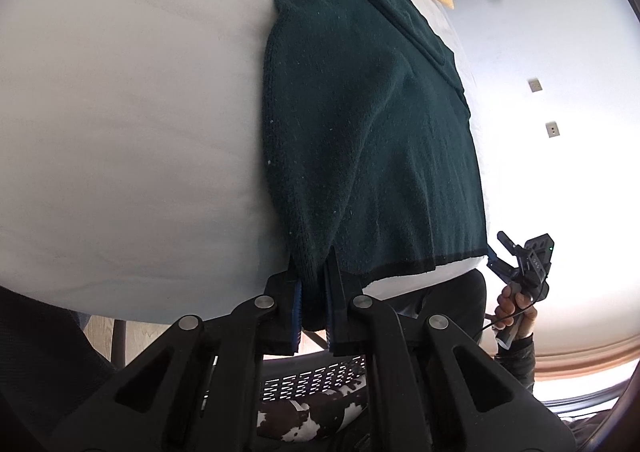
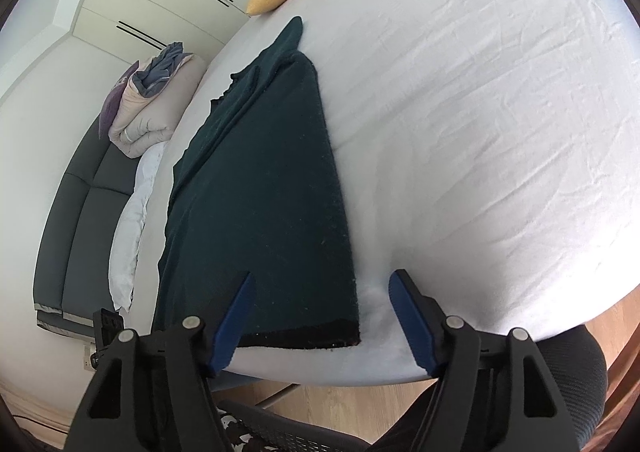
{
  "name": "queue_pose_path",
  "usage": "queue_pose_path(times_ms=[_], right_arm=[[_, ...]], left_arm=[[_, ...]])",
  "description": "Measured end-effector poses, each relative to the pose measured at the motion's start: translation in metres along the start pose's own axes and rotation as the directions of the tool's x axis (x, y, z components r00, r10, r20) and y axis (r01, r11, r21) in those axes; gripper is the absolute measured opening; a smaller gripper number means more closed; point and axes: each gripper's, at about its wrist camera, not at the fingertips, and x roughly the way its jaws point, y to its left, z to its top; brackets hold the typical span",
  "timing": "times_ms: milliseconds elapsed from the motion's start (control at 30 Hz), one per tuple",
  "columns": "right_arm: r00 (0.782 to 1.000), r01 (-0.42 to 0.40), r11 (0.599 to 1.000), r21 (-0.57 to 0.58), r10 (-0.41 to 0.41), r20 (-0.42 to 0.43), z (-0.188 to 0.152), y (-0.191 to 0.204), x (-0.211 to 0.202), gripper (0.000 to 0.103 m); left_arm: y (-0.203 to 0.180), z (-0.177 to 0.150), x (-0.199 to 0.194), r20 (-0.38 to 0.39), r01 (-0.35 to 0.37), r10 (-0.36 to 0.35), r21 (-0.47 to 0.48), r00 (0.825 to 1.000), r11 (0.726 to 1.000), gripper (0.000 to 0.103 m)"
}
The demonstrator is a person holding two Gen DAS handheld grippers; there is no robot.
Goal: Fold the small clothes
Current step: 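Lift the hem with both grippers and fold it toward the collar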
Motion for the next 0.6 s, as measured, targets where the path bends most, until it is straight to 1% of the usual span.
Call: queue_pose_path(times_ms=[33, 100, 167, 267, 300, 333, 367, 433, 467, 600], right_arm=[[1.0, 0.004, 1.0, 0.01, -0.004, -0.006, 0.001, -0.001, -0.001, 0.064], [1.0, 0.003, 1.0, 0.021, -0.003, -0.022, 0.001, -0.003, -0.002, 0.062], [0.998, 0.004, 1.0, 0.021, -0.003, -0.057, 0.001, -0.003, 0.002, 0.061], [0.995, -0.01, 1.0, 0.0, 0.009, -0.095, -0.003, 0.004, 0.006, 0.059], [0.995, -0.015, 1.0, -0.005, 0.014, -0.1, -0.003, 0.006, 0.008, 0.054], [0.994, -0.019, 1.0, -0.009, 0.018, -0.108, -0.004, 0.008, 0.01, 0.045], [0.993, -0.017, 1.0, -0.016, 0.015, -0.117, -0.004, 0.01, 0.012, 0.038], [0.992, -0.001, 0.999, -0.039, -0.004, -0.129, -0.005, 0.014, 0.016, 0.017], [0.992, 0.001, 0.999, -0.045, -0.007, -0.128, -0.006, 0.016, 0.017, 0.013], [0.995, -0.017, 0.998, -0.056, 0.012, -0.095, -0.007, 0.022, 0.008, 0.008]], left_arm=[[0.002, 0.0, -0.002, 0.009, 0.007, -0.007, -0.008, 1.0, 1.0, 0.007], [0.004, -0.001, -0.006, 0.023, 0.025, -0.025, -0.016, 0.999, 1.0, 0.007], [0.009, -0.001, -0.009, 0.027, 0.036, -0.035, -0.016, 0.999, 0.999, 0.007], [0.009, -0.002, -0.008, 0.027, 0.042, -0.041, -0.018, 0.999, 0.999, 0.007], [0.009, -0.002, -0.008, 0.027, 0.045, -0.044, -0.017, 0.999, 0.999, 0.007], [0.008, -0.003, -0.008, 0.029, 0.048, -0.048, -0.018, 0.998, 0.999, 0.007], [0.008, -0.003, -0.009, 0.032, 0.054, -0.053, -0.018, 0.998, 0.998, 0.007], [0.005, -0.004, -0.01, 0.041, 0.068, -0.067, -0.017, 0.997, 0.998, 0.007], [0.005, -0.004, -0.012, 0.046, 0.077, -0.076, -0.016, 0.996, 0.997, 0.007], [0.001, -0.005, -0.018, 0.068, 0.113, -0.111, -0.021, 0.991, 0.993, 0.007]])
